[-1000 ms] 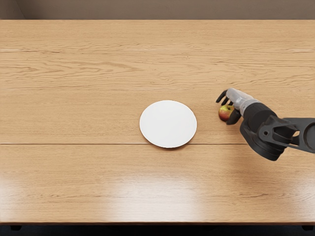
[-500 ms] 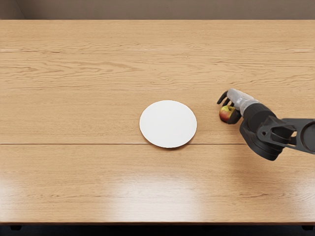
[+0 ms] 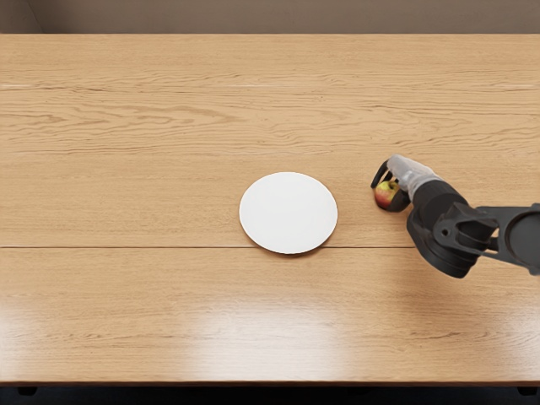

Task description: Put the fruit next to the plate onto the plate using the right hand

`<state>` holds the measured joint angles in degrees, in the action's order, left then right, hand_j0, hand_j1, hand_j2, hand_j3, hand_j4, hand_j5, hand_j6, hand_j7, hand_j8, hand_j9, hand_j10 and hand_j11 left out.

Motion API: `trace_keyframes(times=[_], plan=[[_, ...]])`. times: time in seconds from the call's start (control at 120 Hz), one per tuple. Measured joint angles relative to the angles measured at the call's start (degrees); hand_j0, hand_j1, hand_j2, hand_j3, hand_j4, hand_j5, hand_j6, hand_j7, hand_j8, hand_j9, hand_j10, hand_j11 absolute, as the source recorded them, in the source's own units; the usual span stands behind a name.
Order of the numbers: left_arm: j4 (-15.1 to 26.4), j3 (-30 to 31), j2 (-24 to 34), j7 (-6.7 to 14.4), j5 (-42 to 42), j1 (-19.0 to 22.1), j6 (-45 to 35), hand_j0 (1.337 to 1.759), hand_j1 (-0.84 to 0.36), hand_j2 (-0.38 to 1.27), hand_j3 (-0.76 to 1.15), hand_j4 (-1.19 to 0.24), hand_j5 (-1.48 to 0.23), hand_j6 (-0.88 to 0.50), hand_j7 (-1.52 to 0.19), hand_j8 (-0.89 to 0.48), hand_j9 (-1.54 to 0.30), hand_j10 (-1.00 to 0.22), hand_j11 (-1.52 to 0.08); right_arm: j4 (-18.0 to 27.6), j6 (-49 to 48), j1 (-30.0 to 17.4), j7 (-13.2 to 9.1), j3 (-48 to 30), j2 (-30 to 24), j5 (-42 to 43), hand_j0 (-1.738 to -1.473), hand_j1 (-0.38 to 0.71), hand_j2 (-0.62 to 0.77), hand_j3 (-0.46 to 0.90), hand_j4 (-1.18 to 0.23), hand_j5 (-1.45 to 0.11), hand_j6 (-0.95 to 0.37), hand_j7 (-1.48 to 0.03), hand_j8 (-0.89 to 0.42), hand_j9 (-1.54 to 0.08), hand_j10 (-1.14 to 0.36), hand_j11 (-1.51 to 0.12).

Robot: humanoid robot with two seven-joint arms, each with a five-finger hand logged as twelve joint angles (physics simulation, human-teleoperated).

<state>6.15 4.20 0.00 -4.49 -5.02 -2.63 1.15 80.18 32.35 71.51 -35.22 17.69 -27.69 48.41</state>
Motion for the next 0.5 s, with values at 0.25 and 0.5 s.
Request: trace_keyframes(times=[0.25,0.5], plan=[[0.0,0.0,0.0,0.0,0.0,0.0,0.0,1.658,0.07,0.05,0.00,-0.23,-0.30,-0.23,-0.30,-0.23,-0.30,-0.23,-0.30,0.4,-1.6,1.3,0.3,-0.5,-0.8,-2.4,-1.644,0.33,0.47,0.00,-0.78,-1.05,-0.44,-1.03,-0.42,-1.06,-0.75,-1.06],[0.0,0.0,0.0,0.0,0.0,0.0,0.0,1.658,0.07,0.05,0.00,-0.23,-0.30,-0.23,-0.30,-0.23,-0.30,-0.23,-0.30,0.7,-12.1,7.1,0.3,-1.8,-4.3,-9.6,-1.655,0.29,0.36,0.00,-0.80,-1.19,-0.38,-1.10,-0.34,-1.21,-0.76,-1.24]])
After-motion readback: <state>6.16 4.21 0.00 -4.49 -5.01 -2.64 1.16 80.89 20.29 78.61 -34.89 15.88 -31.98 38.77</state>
